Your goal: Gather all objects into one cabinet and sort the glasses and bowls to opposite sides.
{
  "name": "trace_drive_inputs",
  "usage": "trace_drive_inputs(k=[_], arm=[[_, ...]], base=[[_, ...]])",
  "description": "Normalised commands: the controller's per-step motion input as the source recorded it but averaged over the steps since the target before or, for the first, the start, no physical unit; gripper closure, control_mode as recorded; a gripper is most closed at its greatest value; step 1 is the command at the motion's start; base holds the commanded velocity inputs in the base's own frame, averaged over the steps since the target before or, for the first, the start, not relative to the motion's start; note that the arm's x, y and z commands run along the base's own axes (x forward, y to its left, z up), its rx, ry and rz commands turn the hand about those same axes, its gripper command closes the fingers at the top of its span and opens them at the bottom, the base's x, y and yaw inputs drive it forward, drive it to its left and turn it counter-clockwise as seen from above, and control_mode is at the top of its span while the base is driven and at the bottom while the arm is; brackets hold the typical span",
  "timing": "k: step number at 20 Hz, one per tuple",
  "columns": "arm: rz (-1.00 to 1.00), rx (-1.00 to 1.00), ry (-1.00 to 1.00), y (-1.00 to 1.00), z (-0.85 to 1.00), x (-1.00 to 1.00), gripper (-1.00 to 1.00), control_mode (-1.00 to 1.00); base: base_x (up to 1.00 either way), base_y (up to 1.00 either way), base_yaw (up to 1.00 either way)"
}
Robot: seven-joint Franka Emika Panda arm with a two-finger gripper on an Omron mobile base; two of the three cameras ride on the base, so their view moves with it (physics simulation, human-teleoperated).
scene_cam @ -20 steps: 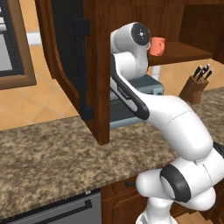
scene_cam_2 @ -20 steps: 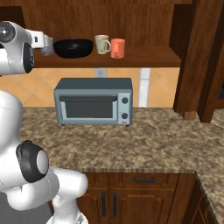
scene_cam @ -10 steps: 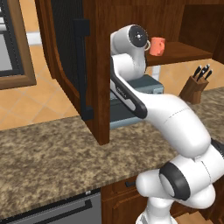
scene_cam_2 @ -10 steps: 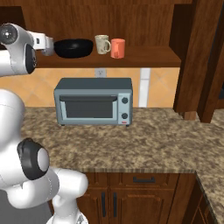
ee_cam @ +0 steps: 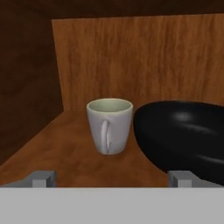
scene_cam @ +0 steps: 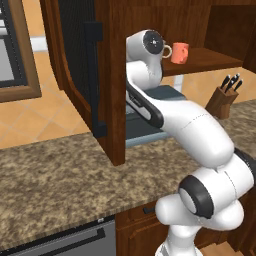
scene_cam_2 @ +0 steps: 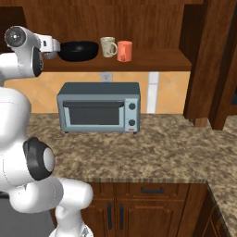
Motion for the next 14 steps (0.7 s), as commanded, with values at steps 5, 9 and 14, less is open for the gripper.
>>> trace_drive_inputs(k=[5, 9, 14], arm=[[0.0, 0.0, 0.0, 0.19, -0.07, 0.22, -1.0, -1.0], [0.0, 0.0, 0.0, 0.09, -0.06, 0.21, -1.0, -1.0], [0.0, 0.0, 0.0, 0.0, -0.09, 0.23, -1.0, -1.0]], base=[[0.0, 0.0, 0.0], [0.0, 0.0, 0.0], [0.0, 0.0, 0.0]])
